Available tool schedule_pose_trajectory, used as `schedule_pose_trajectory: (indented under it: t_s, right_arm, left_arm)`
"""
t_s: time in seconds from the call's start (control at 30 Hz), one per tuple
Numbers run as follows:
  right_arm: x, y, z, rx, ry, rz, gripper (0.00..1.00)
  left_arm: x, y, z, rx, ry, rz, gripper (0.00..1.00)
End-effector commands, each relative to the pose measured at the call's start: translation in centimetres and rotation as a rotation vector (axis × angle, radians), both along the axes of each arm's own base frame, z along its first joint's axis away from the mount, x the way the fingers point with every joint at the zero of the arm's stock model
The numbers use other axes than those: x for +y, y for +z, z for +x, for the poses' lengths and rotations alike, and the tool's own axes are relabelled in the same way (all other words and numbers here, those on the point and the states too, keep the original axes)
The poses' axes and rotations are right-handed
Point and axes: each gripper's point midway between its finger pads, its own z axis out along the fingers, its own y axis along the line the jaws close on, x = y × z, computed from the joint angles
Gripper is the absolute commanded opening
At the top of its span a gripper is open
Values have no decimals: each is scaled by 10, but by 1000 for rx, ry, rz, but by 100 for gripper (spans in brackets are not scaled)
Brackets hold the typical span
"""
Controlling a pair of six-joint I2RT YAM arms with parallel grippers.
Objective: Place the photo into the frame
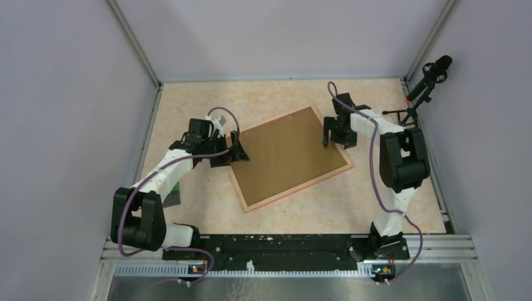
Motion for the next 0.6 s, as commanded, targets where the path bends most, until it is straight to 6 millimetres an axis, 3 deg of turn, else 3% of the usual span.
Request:
schedule_pose_trajectory:
  t_s: [0.0,0.2,0.3,0.37,0.47,0.57]
  right_arm:
    - [-13,24,-43,-36,-122,4,76]
    - [-27,41,-75,-110,-275,-4,76]
    - [-20,53,-86,-136,-334,47,76]
    - [-10,49,-101,-117,-388,119,76]
    - [23,39,-119,-61,-464,327,73]
    - [48,27,-133,-48,-508,413,72]
  left_arm:
    - [-21,42,6,-139,-94,-19,99]
    - [-76,55,-8,-207,-260,2,99]
    - [-101,57,-21,-223,-337,-17,99]
    - [-113,58,-27,-233,-375,-18,99]
    - [-127,61,-36,-269,-430,7,99]
    - [-138,64,-44,-308,-481,39,99]
